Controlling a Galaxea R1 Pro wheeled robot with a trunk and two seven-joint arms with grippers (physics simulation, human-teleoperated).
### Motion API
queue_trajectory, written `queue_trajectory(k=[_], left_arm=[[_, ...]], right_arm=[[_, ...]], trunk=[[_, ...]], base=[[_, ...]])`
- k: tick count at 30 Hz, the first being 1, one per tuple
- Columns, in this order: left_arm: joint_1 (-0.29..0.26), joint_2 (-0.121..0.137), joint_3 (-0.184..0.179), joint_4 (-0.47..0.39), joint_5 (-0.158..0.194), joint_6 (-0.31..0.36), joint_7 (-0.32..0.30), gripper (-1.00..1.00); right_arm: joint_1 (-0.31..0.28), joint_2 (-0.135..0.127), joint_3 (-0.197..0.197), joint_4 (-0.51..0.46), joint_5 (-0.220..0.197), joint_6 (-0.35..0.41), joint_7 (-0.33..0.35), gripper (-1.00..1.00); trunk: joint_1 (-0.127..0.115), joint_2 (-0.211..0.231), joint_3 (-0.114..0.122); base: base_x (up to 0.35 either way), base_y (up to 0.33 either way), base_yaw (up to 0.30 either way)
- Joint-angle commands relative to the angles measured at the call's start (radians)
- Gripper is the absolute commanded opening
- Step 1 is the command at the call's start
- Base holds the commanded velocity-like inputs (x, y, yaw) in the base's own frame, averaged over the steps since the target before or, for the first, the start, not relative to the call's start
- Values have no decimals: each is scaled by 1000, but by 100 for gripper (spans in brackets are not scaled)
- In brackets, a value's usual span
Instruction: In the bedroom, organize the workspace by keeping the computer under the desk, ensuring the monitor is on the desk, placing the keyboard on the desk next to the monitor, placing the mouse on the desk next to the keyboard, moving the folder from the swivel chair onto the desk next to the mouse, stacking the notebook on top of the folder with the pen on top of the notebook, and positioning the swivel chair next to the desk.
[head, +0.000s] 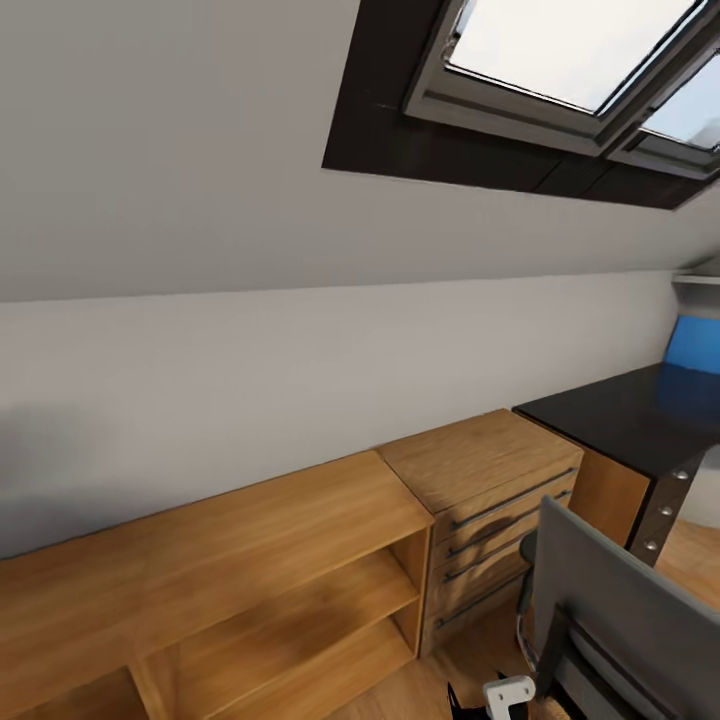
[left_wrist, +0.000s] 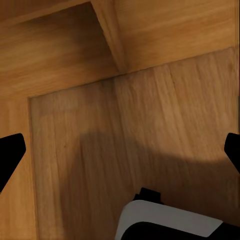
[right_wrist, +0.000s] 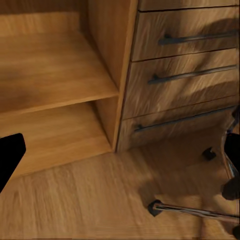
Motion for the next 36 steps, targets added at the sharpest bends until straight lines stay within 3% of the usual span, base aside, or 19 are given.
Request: queue_trajectory(k=[1, 36], left_arm=[[0, 1, -9, -2, 9, -2, 7, 100], [0, 0, -9, -2, 9, -3, 7, 100]], right_arm=[[-1, 1, 8, 1, -1, -1, -7, 100], [-1, 1, 8, 0, -2, 3, -6, 100]], trunk=[[0, -1, -2], [0, -1, -23]], base=[[0, 2, -290], [0, 0, -288]])
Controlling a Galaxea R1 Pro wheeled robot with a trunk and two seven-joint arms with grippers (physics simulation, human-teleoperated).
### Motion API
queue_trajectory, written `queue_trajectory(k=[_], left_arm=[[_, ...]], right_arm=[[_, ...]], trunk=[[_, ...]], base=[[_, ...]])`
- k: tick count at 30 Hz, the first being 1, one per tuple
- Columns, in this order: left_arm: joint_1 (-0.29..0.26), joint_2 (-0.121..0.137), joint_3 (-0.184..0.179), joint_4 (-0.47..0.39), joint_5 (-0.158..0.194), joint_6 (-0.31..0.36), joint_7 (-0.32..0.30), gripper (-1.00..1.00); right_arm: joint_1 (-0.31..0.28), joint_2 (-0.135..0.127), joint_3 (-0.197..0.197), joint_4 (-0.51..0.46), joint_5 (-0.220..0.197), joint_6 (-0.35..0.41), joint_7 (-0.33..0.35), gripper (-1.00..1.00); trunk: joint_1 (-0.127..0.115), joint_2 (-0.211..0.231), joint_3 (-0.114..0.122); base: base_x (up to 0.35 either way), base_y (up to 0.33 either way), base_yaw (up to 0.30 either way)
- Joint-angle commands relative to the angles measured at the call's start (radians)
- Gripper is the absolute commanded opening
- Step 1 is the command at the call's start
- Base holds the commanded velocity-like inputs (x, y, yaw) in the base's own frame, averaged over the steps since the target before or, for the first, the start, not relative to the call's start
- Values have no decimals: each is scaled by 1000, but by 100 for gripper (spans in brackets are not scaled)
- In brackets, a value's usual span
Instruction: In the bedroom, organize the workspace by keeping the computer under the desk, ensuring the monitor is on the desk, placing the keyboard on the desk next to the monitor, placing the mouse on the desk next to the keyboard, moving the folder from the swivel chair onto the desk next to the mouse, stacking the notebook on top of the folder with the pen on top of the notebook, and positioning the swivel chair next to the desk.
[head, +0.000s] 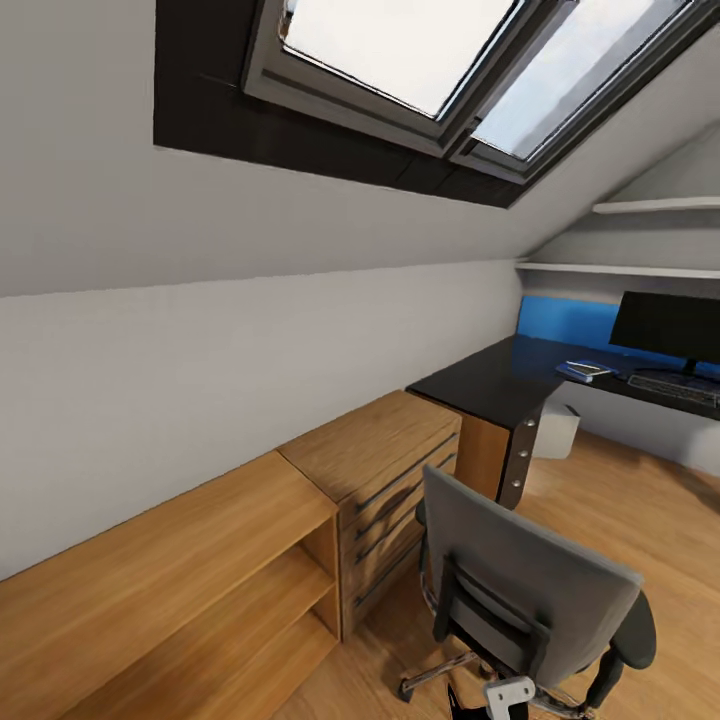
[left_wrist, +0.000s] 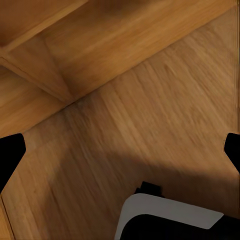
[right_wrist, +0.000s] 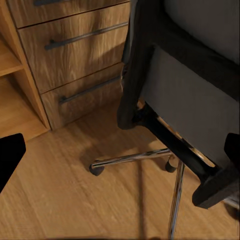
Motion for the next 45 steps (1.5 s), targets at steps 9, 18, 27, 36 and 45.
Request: queue_trajectory(k=[9, 18, 27, 36, 45], left_arm=[[0, 1, -8, -2, 8, -2, 7, 100], [0, 1, -7, -2, 8, -58, 7, 100], [0, 1, -7, -2, 9, -71, 7, 100], [0, 1, -7, -2, 10, -71, 7, 100], [0, 1, -8, 6, 9, -71, 7, 100]], right_arm=[[-1, 1, 8, 1, -1, -2, -7, 100], [-1, 1, 8, 1, 0, -2, -6, 100], [-1, 0, 8, 1, 1, -2, -6, 100], [-1, 1, 10, 1, 1, -2, -6, 100], [-1, 1, 10, 1, 1, -2, -6, 100]], trunk=[[0, -1, -6], [0, -1, -10], [0, -1, -11], [0, -1, -11], [0, -1, -11]], base=[[0, 0, -288], [0, 139, -288], [0, 53, -292], [0, 64, -296], [0, 270, -297]])
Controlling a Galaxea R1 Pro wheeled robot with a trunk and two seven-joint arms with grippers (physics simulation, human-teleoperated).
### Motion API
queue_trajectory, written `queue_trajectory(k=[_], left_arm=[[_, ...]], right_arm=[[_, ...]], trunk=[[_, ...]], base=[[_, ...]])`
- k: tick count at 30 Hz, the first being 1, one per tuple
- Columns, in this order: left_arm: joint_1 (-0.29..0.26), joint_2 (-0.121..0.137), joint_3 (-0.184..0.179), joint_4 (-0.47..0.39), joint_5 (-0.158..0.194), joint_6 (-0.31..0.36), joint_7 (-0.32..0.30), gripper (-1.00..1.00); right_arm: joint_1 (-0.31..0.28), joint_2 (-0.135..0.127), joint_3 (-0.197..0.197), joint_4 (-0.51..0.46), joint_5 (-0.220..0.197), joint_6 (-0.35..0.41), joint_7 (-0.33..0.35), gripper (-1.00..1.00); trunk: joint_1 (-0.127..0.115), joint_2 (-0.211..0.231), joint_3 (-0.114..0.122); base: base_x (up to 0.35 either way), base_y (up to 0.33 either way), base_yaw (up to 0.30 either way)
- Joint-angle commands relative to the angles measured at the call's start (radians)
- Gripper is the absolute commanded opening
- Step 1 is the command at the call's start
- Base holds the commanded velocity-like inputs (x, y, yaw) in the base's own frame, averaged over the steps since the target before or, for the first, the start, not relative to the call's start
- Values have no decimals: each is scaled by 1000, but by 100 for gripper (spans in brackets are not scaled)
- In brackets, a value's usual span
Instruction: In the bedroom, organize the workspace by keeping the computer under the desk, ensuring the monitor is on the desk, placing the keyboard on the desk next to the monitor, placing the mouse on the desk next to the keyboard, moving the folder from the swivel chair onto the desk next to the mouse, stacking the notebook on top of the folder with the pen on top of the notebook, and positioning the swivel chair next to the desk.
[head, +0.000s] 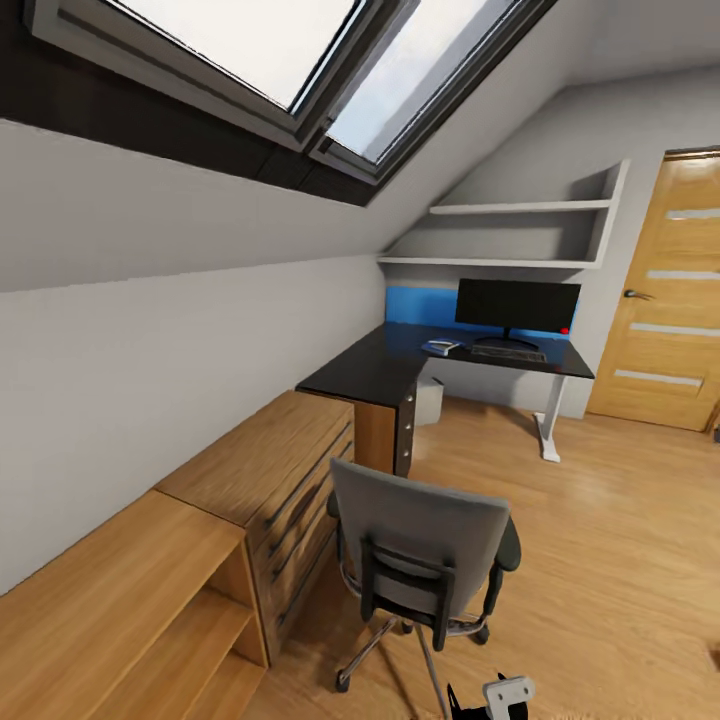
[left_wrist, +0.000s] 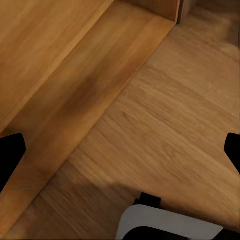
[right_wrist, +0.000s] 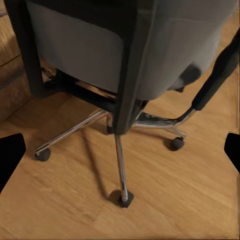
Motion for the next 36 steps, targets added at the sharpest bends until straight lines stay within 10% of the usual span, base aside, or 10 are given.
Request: queue_trajectory(k=[1, 36], left_arm=[[0, 1, -9, -1, 9, -2, 6, 100], [0, 1, -9, 4, 9, -1, 6, 100]], right_arm=[[-1, 1, 8, 1, -1, -2, -7, 100], [-1, -1, 10, 1, 3, -2, -7, 100]], trunk=[[0, -1, -1], [0, -1, -1]], base=[[0, 100, -297], [-45, 126, -298]])
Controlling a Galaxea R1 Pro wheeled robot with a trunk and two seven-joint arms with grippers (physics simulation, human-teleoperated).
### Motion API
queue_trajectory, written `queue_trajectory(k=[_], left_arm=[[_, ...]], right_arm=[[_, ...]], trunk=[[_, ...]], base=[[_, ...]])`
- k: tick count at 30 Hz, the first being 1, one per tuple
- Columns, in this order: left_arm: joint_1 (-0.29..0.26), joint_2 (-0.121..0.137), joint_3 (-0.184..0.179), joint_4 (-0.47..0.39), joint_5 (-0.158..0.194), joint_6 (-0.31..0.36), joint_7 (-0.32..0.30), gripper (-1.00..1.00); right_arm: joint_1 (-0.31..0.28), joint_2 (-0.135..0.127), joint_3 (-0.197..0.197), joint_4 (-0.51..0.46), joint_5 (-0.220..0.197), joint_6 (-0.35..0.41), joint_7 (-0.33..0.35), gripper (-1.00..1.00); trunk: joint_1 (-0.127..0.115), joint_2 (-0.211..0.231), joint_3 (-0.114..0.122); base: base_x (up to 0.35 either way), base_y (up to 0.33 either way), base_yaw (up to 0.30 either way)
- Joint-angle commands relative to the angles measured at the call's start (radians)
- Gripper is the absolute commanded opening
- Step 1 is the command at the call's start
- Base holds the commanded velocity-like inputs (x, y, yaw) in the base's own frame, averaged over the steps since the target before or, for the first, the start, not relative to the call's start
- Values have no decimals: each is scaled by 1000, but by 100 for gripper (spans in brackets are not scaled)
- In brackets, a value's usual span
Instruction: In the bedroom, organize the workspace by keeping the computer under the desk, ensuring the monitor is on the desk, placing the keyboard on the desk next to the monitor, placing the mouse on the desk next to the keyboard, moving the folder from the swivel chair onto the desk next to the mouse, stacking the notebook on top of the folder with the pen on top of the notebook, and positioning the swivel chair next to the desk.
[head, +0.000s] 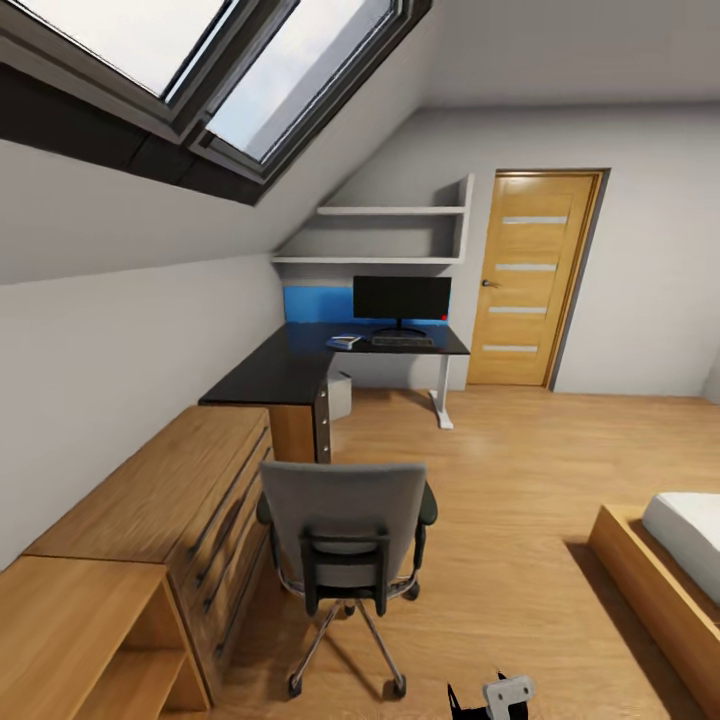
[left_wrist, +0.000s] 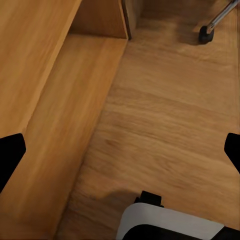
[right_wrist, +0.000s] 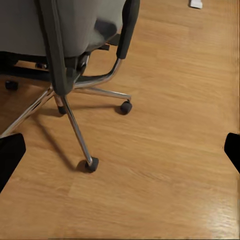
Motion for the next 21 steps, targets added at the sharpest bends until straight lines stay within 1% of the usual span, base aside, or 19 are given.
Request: queue_trajectory(k=[1, 9, 15, 21], left_arm=[[0, 1, -9, -2, 9, -2, 6, 100], [0, 1, -9, -2, 9, -1, 6, 100], [0, 1, -9, -2, 9, -1, 6, 100], [0, 1, -9, -2, 8, -3, 6, 100]], right_arm=[[-1, 1, 8, 1, -1, -2, -7, 100], [-1, 1, 9, 2, 1, -3, -7, 100], [-1, 1, 9, 2, -2, -3, -7, 100], [-1, 4, 9, 1, -4, -3, -8, 100]], trunk=[[0, -1, -1], [0, -1, -1], [0, -1, -1], [0, -1, -3]], base=[[-92, 203, -300], [-38, 124, -300], [-9, 43, -285], [-1, 6, -91]])
